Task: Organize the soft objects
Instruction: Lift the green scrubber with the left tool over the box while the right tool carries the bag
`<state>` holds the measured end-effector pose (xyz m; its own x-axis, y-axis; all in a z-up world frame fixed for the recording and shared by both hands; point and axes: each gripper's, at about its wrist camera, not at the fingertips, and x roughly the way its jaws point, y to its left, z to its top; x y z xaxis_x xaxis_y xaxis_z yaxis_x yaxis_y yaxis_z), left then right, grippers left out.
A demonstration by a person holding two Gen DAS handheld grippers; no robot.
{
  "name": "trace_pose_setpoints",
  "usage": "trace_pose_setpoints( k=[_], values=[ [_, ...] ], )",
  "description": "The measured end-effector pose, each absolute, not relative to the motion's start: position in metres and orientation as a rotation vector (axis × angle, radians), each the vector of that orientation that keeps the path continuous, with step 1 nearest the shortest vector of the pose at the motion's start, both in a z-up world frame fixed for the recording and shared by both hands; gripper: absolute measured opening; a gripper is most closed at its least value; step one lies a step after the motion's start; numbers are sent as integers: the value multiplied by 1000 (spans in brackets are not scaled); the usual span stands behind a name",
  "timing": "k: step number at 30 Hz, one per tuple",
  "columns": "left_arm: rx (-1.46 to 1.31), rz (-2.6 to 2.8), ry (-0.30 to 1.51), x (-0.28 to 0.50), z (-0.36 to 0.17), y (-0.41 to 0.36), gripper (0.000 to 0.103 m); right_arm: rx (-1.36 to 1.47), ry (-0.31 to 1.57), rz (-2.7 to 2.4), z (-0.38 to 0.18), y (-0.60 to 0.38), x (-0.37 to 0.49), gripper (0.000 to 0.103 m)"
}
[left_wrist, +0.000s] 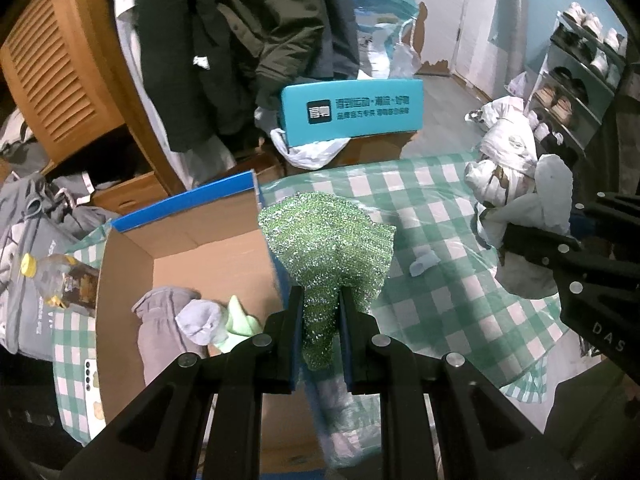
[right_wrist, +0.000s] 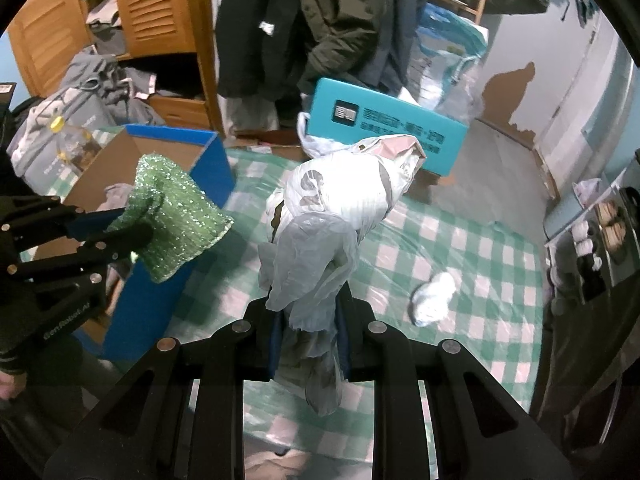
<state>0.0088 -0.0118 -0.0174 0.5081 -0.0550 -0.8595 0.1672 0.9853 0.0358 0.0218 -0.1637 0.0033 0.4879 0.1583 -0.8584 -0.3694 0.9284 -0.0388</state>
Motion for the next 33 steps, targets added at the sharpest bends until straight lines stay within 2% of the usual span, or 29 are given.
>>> trace_pose_setpoints(
  k=[33],
  values=[
    [-2, 44, 1043, -5, -23, 104, 16, -299, 990, 521, 8, -32, 30, 20]
  ],
)
